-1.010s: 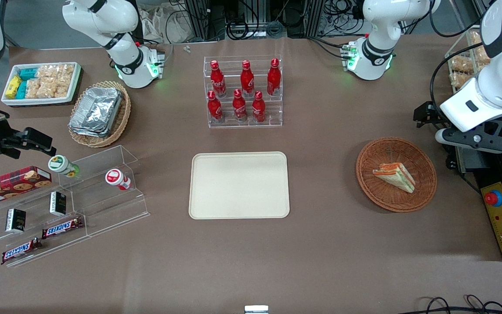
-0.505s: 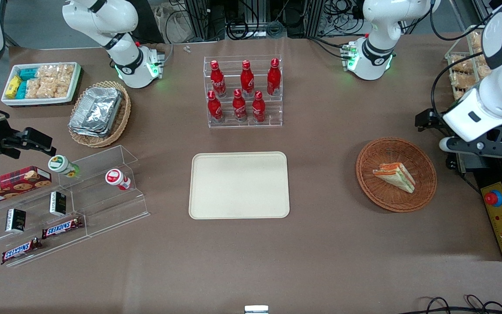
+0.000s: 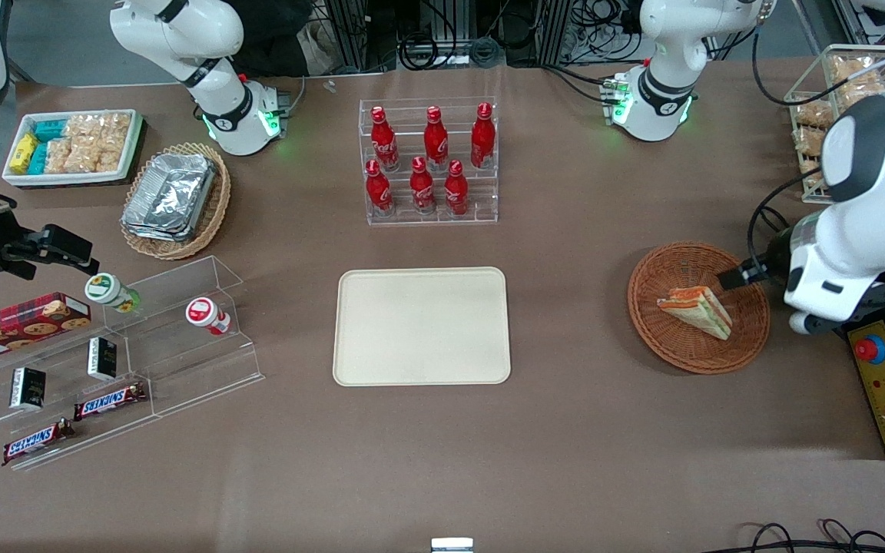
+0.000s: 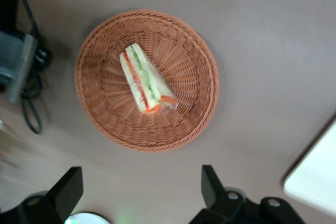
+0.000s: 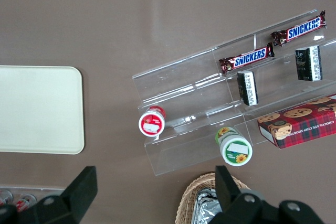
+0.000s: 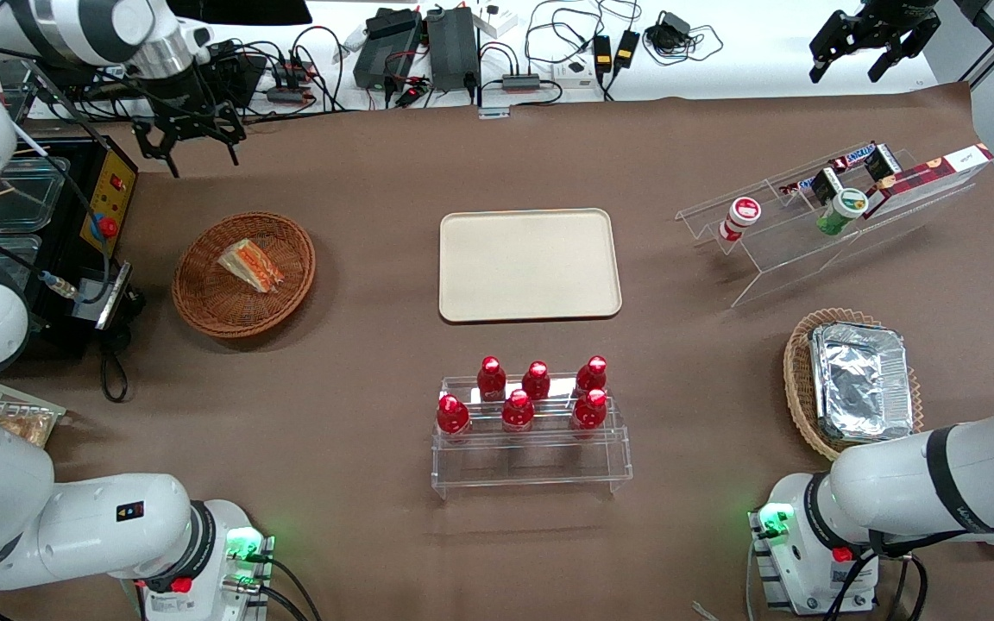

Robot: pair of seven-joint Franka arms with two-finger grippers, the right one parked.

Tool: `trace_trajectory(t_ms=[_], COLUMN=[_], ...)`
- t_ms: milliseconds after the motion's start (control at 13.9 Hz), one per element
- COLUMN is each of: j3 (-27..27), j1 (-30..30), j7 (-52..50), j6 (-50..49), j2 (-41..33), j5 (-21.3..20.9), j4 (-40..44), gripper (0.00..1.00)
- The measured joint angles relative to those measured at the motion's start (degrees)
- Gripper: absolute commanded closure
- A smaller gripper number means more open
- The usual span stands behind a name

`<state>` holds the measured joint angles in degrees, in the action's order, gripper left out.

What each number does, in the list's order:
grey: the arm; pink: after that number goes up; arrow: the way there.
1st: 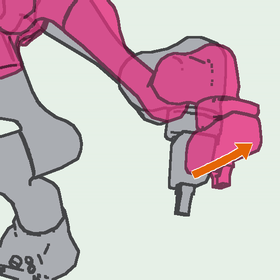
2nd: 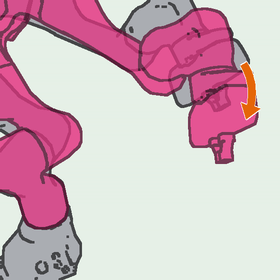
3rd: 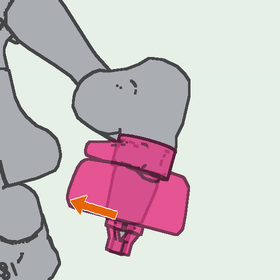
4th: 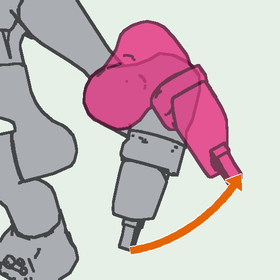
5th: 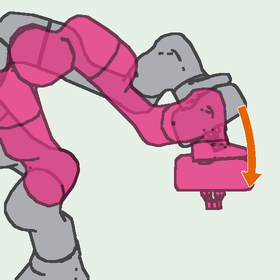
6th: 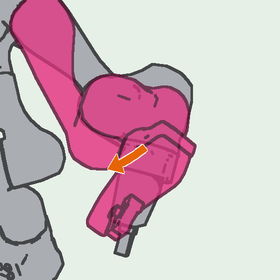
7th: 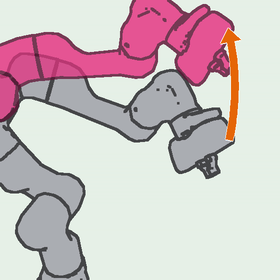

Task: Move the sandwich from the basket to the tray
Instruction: 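Lower the open left gripper around the sandwich standing on its edge, then close the left gripper on the sandwich and lift it from the basket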

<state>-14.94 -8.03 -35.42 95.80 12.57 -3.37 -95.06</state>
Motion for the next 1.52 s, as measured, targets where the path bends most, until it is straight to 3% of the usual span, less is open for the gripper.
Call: trace_trajectory(t_ms=[505,1010,1515], j3=[1.52,4.35,4.48], j1=[-0.41,-0.67,-0.66], j7=[-24.15,-25.06,-25.08], j6=[17.99,29.96,36.65], j2=[0.77,0.74,2.02], j5=[0.00,0.30,0.42], j4=[-15.64,-25.42,-30.13], gripper=[0.00,0.00,0.00])
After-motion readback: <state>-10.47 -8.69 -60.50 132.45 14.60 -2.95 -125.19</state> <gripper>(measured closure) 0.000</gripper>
